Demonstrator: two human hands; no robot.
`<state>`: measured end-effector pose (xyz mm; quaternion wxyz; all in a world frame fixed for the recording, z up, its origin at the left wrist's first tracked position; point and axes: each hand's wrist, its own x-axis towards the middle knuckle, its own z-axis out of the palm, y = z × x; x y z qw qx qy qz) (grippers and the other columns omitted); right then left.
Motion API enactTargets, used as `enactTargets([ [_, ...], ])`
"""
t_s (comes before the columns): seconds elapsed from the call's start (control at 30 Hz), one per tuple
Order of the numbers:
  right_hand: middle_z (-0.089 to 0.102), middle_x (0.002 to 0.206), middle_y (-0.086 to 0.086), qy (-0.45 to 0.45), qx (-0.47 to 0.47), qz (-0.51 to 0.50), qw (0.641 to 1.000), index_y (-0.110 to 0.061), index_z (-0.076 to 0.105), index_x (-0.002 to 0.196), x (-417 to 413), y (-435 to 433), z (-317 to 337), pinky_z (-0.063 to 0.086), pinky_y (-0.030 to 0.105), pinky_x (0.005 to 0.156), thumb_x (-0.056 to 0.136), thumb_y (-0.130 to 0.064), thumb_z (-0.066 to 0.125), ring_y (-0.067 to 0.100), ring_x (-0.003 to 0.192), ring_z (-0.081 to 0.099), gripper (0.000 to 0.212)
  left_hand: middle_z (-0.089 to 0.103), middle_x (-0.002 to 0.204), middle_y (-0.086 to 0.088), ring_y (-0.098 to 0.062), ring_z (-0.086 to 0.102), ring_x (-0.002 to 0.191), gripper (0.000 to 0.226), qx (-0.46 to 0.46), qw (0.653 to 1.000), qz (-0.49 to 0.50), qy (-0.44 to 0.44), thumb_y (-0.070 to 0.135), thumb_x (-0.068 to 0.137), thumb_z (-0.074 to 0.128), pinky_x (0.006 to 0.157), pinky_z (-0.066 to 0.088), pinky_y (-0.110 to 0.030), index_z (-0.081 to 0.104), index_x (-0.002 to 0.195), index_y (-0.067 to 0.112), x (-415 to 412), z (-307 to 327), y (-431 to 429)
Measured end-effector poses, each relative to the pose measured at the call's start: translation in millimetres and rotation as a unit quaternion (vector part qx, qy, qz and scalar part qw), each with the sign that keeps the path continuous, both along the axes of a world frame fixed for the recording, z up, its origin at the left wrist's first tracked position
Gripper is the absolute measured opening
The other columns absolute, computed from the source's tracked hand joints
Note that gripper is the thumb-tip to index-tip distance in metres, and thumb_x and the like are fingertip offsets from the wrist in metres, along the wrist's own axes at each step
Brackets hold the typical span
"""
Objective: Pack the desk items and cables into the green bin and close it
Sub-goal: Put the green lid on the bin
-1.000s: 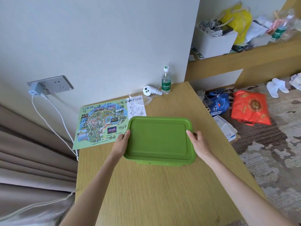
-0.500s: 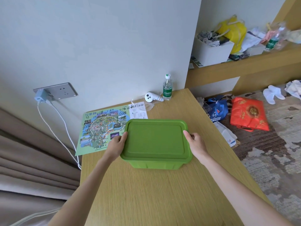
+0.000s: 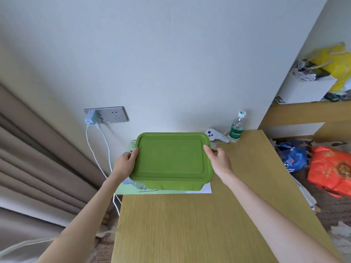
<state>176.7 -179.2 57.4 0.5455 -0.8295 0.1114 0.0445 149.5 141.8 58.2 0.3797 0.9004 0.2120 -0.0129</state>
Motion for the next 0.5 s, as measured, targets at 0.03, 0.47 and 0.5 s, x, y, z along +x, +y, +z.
enactTargets([
  [0.03, 0.055, 0.071, -0.001, -0.001, 0.007, 0.010, 1.000, -0.005, 0.060, 0.091, 11, 11, -1, 0.042, 0.035, 0.066, 0.089, -0.055, 0.056, 0.017, 0.066, 0.052, 0.050, 0.049, 0.068, -0.012, -0.026, 0.047, 0.066, 0.056, 0.008, 1.000, 0.010, 0.004, 0.052, 0.100, 0.036, 0.056, 0.032, -0.035, 0.049, 0.073, 0.005, 6, -2, 11],
  [0.47, 0.055, 0.051, -0.004, 0.018, 0.002, 0.060, 0.998, -0.008, 0.063, 0.075, 122, 86, -36, 0.038, 0.031, 0.053, 0.087, -0.054, 0.060, 0.026, 0.056, 0.053, 0.048, 0.051, 0.063, -0.002, -0.024, 0.049, 0.066, 0.054, 0.041, 0.997, 0.051, 0.031, 0.055, 0.099, 0.036, 0.060, 0.033, -0.034, 0.044, 0.063, 0.015, 88, -37, 91],
  [0.5, 0.069, 0.068, 0.007, 0.018, 0.003, 0.060, 0.998, -0.003, 0.067, 0.088, 128, 90, -40, 0.045, 0.032, 0.061, 0.088, -0.052, 0.061, 0.031, 0.070, 0.063, 0.050, 0.051, 0.063, -0.001, -0.023, 0.049, 0.065, 0.054, 0.045, 0.997, 0.052, 0.032, 0.056, 0.099, 0.035, 0.061, 0.033, -0.034, 0.043, 0.063, 0.016, 94, -40, 94],
])
